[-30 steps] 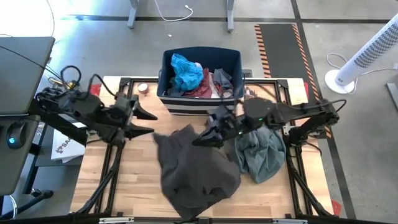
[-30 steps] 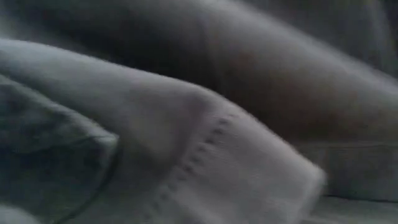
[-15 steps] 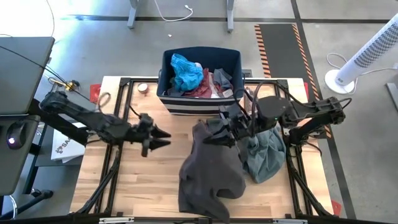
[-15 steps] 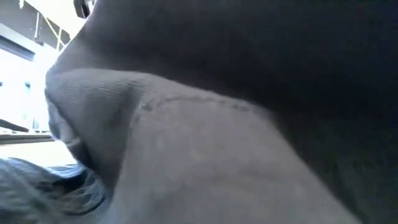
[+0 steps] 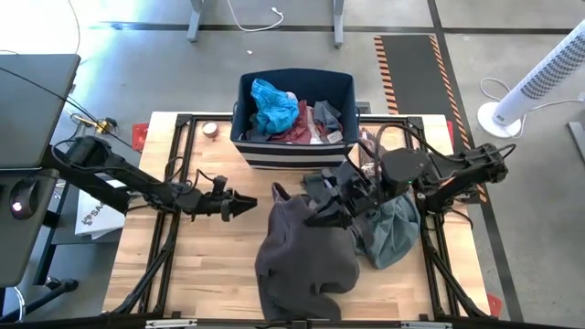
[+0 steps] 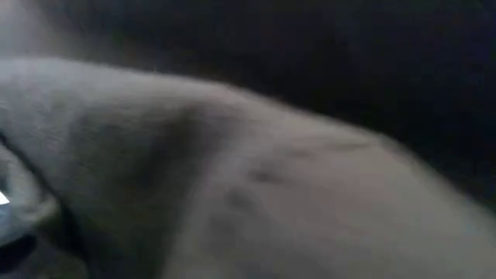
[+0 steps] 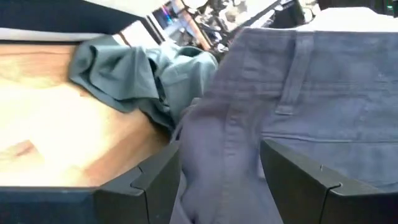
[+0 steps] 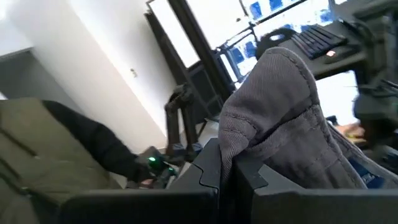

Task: Sort clothes
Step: Fold the dark grey short

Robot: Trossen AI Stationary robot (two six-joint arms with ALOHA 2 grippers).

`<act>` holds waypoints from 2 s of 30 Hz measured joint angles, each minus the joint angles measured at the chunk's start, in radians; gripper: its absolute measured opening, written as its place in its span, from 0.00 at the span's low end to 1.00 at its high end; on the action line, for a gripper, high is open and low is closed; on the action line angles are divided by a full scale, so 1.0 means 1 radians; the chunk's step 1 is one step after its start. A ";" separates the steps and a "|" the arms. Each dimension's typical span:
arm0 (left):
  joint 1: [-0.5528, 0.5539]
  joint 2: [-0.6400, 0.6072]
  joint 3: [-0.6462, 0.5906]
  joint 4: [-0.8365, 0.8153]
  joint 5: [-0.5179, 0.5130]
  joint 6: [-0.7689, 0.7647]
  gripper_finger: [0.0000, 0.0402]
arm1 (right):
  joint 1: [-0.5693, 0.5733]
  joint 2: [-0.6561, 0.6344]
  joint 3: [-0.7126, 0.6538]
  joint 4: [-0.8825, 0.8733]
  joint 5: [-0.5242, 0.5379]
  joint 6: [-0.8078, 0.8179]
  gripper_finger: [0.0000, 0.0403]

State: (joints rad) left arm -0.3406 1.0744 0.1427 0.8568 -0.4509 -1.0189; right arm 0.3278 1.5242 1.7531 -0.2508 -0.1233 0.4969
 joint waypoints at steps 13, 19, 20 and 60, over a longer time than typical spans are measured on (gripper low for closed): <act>0.149 0.299 0.105 0.310 0.321 0.103 0.53 | 0.049 0.001 0.000 0.167 -0.001 0.024 0.00; 0.187 0.457 0.225 0.396 0.464 0.114 0.53 | 0.049 0.001 0.000 0.166 -0.001 0.045 0.00; 0.187 0.480 0.244 0.410 0.483 0.114 0.53 | 0.049 0.001 0.000 0.166 -0.001 0.045 0.00; -0.007 -0.104 0.509 0.118 0.500 0.542 0.00 | 0.197 -0.180 0.002 -0.225 0.726 -0.050 0.00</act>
State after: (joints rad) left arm -0.3479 0.9702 0.6519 0.9744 0.0494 -0.4764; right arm 0.5243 1.3445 1.7546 -0.4759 0.6031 0.4471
